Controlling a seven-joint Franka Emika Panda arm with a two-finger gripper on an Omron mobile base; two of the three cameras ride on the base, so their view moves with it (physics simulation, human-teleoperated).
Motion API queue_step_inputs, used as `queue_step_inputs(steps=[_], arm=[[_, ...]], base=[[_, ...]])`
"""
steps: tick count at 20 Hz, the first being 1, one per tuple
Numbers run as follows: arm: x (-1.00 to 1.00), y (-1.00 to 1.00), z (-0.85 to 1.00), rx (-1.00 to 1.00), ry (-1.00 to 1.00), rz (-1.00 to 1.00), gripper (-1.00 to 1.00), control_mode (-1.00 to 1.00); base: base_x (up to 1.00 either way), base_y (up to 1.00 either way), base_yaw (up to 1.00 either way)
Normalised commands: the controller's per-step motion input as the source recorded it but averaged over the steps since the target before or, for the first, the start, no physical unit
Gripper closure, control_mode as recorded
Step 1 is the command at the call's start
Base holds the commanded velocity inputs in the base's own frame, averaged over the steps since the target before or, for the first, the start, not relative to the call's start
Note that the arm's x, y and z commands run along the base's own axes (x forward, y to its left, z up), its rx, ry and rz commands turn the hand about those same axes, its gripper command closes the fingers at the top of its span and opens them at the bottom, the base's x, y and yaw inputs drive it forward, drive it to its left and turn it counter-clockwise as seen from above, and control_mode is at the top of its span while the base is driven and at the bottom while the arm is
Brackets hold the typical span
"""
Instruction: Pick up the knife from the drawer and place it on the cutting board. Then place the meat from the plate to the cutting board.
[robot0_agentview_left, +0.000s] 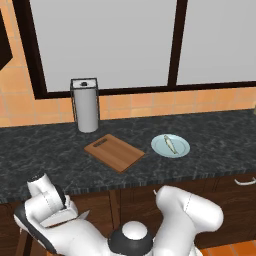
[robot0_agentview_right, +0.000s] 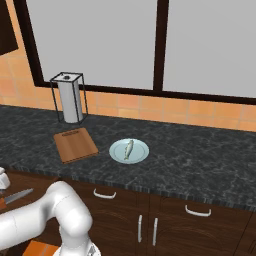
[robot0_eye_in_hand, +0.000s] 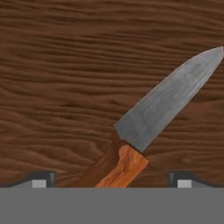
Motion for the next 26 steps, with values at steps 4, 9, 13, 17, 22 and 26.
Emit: queue_step_inputs(steps=[4,9,13,17,22,26], arm=[[-0.53,0.0,0.0,0.0,0.0,-0.08,-1.0,-1.0],[-0.17,-0.05,-0.03,0.0,0.0,-0.17,-1.0,-1.0],[0.0,-0.07,-0.11,0.0,0.0,-0.21,-1.0,-1.0],[0.0,-0.01,-0.3,0.0,-0.07,-0.15,-1.0,-1.0],[0.0,0.0,-0.33,0.0,-0.11,-0.06,-1.0,-1.0],[0.0,0.0,-0.18,0.0,-0.1,-0.03,-1.0,-1.0]], base=[[0.0,0.0,0.0],[0.0,0.0,0.0],[0.0,0.0,0.0],[0.0,0.0,0.0],[0.0,0.0,0.0],[0.0,0.0,0.0]])
